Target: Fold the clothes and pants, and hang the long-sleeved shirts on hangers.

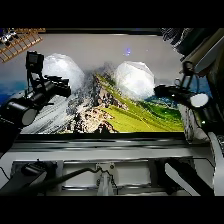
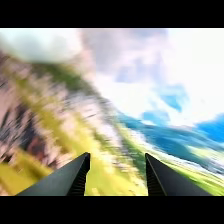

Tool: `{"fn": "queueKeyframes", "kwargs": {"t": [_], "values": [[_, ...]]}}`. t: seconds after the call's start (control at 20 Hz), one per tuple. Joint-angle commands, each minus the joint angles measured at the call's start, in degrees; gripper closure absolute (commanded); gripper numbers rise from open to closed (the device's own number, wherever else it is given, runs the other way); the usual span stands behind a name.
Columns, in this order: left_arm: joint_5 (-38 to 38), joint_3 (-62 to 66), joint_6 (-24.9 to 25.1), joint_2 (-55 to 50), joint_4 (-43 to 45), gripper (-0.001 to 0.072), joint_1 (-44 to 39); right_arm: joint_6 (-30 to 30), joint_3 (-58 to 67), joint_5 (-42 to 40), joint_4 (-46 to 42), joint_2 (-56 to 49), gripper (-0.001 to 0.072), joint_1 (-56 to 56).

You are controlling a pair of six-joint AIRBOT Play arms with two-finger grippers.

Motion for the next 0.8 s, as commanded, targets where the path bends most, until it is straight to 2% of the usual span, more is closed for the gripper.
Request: {"fn": "queueKeyframes", "kwargs": {"t": [0.0, 0.75], "values": [[0.42, 0.33, 0.83, -0.39, 0.98, 0.0408, 0.11, -1.62, 0.07, -1.64, -1.81, 0.02, 0.0291, 7.48], [0.42, 0.33, 0.83, -0.39, 0.98, 0.0409, 0.11, -1.64, 0.07, -2.05, -1.84, 0.02, 0.0291, 8.15]]}}
